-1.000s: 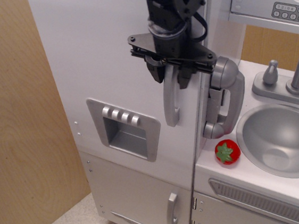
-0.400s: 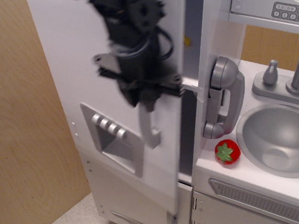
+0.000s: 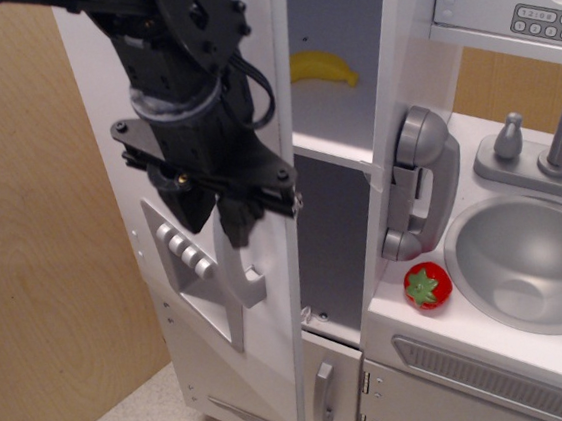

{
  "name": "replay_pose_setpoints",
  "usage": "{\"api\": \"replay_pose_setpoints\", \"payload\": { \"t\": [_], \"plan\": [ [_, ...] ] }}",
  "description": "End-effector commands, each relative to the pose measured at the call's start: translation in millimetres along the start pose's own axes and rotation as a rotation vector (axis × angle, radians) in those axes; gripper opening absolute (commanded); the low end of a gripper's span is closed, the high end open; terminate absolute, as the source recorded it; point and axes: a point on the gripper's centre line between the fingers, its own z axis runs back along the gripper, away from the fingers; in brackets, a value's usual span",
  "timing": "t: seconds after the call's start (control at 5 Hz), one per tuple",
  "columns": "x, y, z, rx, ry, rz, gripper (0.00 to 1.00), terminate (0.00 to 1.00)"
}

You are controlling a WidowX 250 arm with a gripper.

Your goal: Open fridge

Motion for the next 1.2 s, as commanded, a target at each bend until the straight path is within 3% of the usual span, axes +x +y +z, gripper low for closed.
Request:
{"api": "replay_pose_setpoints", "payload": {
  "t": [0.0, 0.4, 0.8, 1.0],
  "plan": [
    [-13, -51, 17, -0.081, 0.078, -0.154, 1.00, 0.00],
    [14, -91, 2, -0.073, 0.034, -0.170, 1.00, 0.00],
    [54, -94, -6, -0.061, -0.010, -0.122, 1.00, 0.00],
    [65, -81, -5, -0.050, -0.025, -0.094, 1.00, 0.00]
  ]
}}
